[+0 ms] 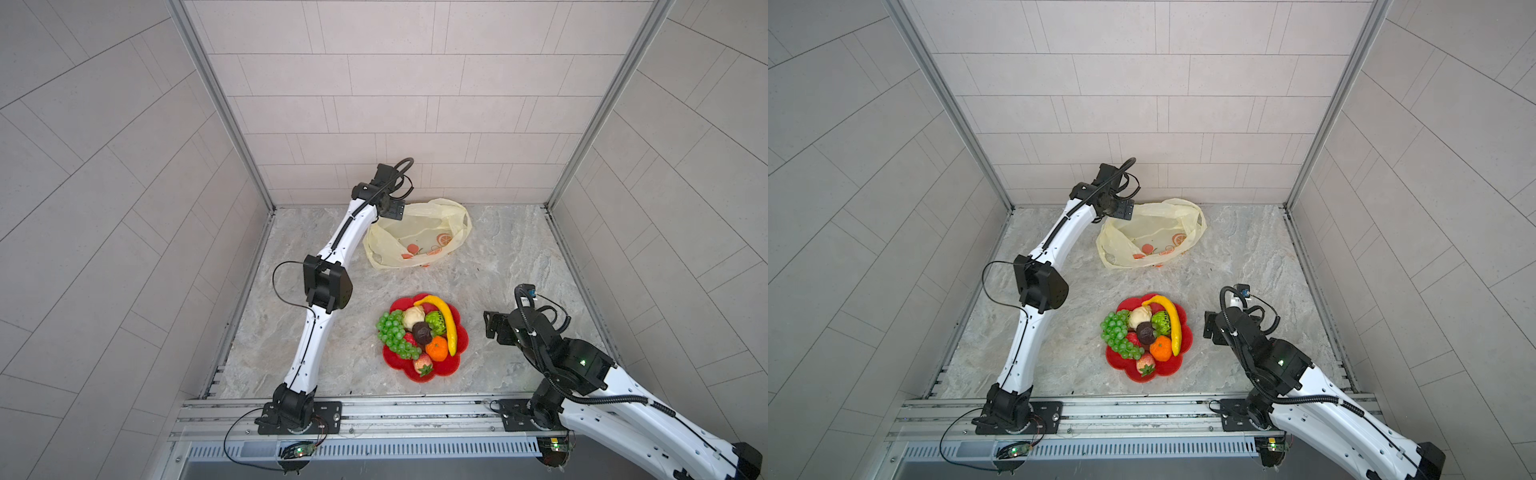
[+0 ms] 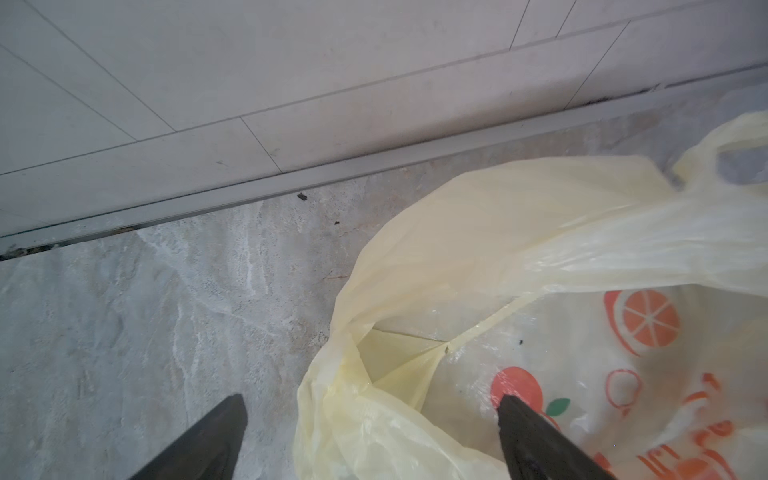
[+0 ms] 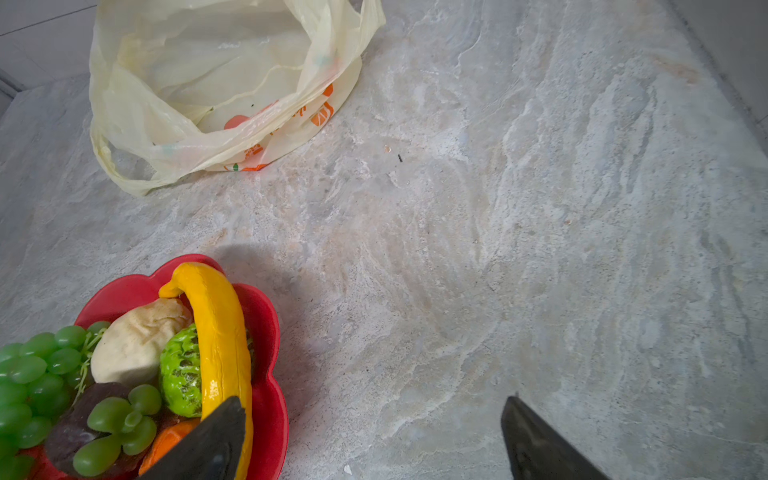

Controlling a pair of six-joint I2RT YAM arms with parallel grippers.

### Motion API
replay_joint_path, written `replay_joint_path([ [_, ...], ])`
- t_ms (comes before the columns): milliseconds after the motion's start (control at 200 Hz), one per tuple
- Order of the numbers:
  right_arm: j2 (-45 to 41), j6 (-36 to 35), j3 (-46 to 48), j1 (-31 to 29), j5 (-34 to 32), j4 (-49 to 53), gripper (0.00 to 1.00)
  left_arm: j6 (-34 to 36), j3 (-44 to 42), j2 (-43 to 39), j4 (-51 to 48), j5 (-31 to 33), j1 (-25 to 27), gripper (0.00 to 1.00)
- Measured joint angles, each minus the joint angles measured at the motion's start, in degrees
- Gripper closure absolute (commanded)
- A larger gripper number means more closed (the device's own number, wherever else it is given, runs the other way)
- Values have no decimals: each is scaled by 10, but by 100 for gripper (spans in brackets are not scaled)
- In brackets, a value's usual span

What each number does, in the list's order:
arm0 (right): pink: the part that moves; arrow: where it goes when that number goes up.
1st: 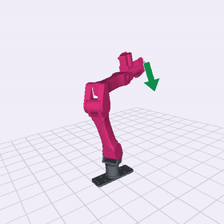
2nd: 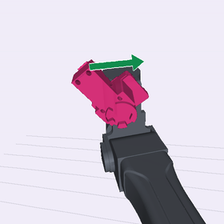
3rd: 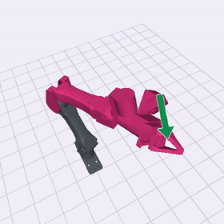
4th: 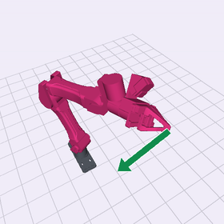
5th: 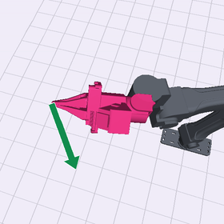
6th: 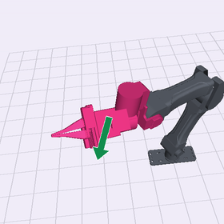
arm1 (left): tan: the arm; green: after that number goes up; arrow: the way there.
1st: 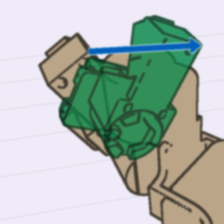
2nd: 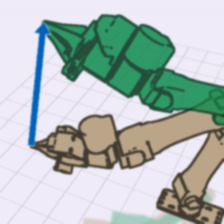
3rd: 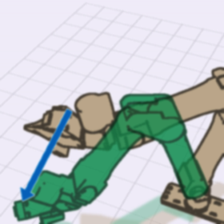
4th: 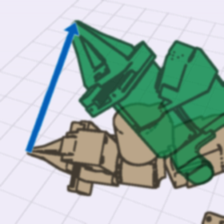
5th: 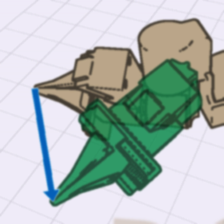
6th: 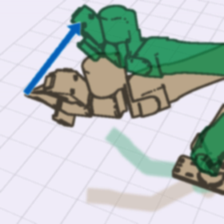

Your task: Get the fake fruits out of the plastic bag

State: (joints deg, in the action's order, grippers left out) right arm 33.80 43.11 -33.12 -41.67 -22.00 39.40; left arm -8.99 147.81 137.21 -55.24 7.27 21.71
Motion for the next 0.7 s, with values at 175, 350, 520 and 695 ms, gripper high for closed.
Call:
replay_joint_path([
  [175, 28, -34, -28, 20, -45, -21, 0, -62, -231, -230, 61, 27, 0, 0],
  [350, 100, -91, -79, 90, -83, -79, 0, -114, -495, -441, 160, 110, -4, 0],
  [520, 184, -149, -70, 169, -91, -185, 0, -152, -739, -570, 242, 224, -20, 0],
  [695, 283, -237, -74, 183, -99, -274, 1, -159, -965, -608, 358, 348, -33, 0],
])
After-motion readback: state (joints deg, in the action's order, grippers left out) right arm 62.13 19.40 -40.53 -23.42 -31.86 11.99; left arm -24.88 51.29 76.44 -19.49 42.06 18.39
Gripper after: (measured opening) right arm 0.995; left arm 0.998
